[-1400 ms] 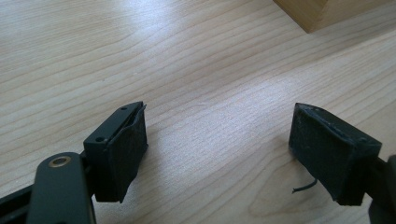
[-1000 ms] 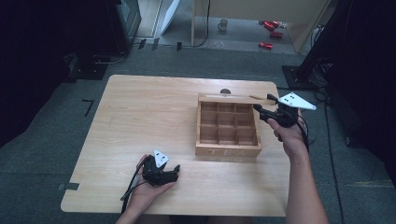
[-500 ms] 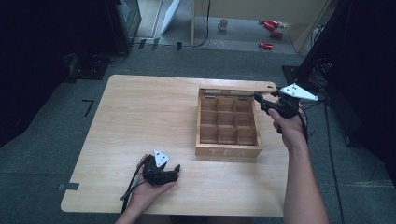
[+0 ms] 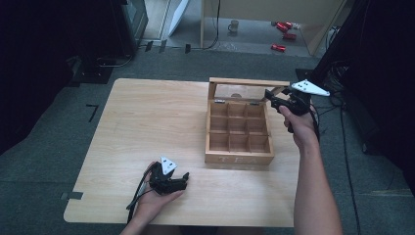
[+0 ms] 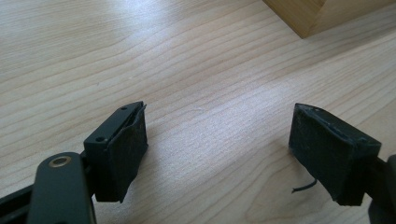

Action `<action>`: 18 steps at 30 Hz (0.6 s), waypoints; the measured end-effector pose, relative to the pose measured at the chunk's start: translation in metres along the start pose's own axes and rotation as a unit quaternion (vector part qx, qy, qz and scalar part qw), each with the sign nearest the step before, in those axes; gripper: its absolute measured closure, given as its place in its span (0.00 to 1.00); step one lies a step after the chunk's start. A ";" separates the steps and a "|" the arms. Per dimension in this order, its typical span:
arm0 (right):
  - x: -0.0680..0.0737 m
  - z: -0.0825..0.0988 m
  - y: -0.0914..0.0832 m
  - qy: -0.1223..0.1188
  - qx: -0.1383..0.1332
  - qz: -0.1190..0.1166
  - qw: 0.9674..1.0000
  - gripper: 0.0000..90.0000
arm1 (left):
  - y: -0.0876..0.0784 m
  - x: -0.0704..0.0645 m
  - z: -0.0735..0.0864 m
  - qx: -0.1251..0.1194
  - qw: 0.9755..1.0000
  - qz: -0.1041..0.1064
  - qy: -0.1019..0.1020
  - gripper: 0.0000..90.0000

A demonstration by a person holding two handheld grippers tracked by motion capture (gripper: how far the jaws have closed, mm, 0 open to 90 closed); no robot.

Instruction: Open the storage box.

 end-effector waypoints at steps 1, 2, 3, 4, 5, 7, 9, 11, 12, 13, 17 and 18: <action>-0.001 -0.002 0.003 0.004 -0.003 0.002 1.000 0.42 | 0.000 0.000 0.000 0.000 1.000 0.000 0.000 0.22; -0.001 -0.002 0.003 0.004 -0.003 0.002 1.000 0.42 | 0.000 0.000 0.000 0.000 1.000 0.000 0.000 0.22; -0.002 -0.002 0.004 0.007 -0.003 0.002 1.000 0.42 | 0.000 0.000 0.000 0.000 1.000 0.000 0.000 0.22; -0.002 -0.003 0.005 0.011 -0.004 0.002 1.000 0.42 | 0.000 0.000 0.000 0.000 1.000 0.000 0.000 0.22; -0.003 -0.004 0.006 0.014 -0.005 0.000 1.000 0.42 | 0.000 0.000 0.000 0.000 1.000 0.000 0.000 0.22; -0.005 -0.005 0.009 0.024 -0.007 -0.005 1.000 0.42 | 0.000 0.000 0.000 0.000 1.000 0.001 0.000 0.22; -0.006 -0.005 0.010 0.026 -0.007 -0.005 1.000 0.42 | 0.000 0.000 0.000 0.000 1.000 0.001 0.000 0.22; -0.008 -0.006 0.014 0.029 -0.011 -0.005 0.999 0.42 | 0.000 0.000 0.000 0.000 1.000 0.002 -0.001 0.22; -0.008 -0.006 0.014 0.029 -0.011 -0.005 0.999 0.42 | 0.000 0.000 0.000 0.000 1.000 0.002 -0.001 0.22; -0.009 -0.007 0.016 0.031 -0.014 -0.005 0.999 0.43 | 0.000 0.000 0.000 0.000 1.000 0.002 -0.001 0.22; -0.011 -0.005 0.020 0.029 -0.009 -0.003 1.000 0.43 | 0.000 0.000 0.000 0.000 1.000 0.000 0.001 0.22; -0.011 -0.005 0.022 0.026 -0.007 0.000 1.000 0.43 | 0.000 0.000 0.000 0.000 1.000 0.000 0.001 0.22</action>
Point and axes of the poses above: each handheld gripper's, and its own axes: y roughly forward along the jaws, z roughly out of its underside, x roughly to its left, the point moved 10 cm from there along y, roughly forward along the jaws, and after that the axes turned 5 degrees about -x, right-handed, at the moved point
